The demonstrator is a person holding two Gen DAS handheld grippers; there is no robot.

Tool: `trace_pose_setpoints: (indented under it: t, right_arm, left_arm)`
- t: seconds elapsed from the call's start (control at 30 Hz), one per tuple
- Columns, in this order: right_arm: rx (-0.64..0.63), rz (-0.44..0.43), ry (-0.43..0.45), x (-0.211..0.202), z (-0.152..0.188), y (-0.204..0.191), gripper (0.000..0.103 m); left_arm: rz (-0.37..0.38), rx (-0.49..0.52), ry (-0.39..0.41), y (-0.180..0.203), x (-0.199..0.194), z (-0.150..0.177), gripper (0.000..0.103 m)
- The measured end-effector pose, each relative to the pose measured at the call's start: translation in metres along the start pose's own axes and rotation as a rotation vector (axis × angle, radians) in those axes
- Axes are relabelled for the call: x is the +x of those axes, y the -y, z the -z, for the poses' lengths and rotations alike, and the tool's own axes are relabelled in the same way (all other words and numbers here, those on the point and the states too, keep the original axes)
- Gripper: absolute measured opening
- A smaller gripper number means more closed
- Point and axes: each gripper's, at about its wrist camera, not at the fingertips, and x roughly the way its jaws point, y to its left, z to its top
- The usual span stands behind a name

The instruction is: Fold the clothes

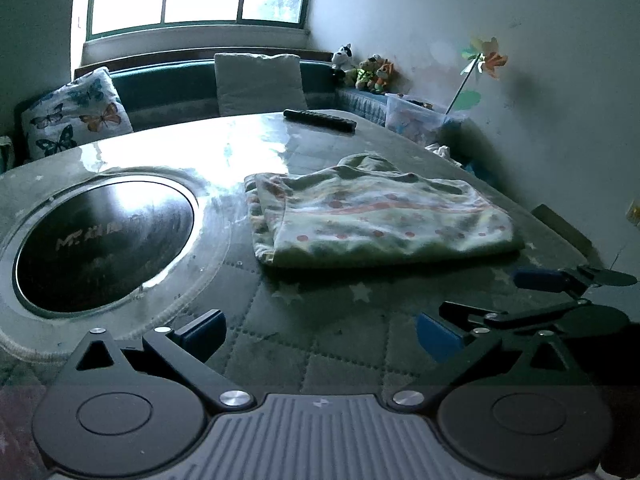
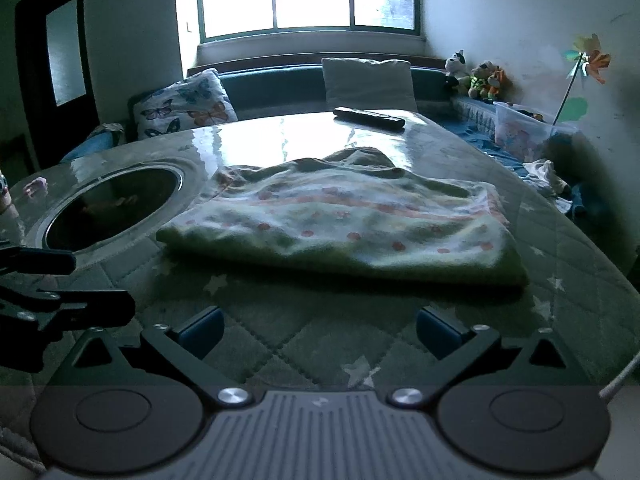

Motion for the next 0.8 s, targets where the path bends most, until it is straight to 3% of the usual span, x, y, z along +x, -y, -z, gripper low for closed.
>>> trace_pose_setpoints:
  t: [0.8]
  right_arm:
    - [0.028, 0.037, -0.007, -0.003, 0.006, 0.004, 0.103]
  left_arm:
    - [0.006, 0.030, -0.051, 0.015, 0.003, 0.008, 0.103]
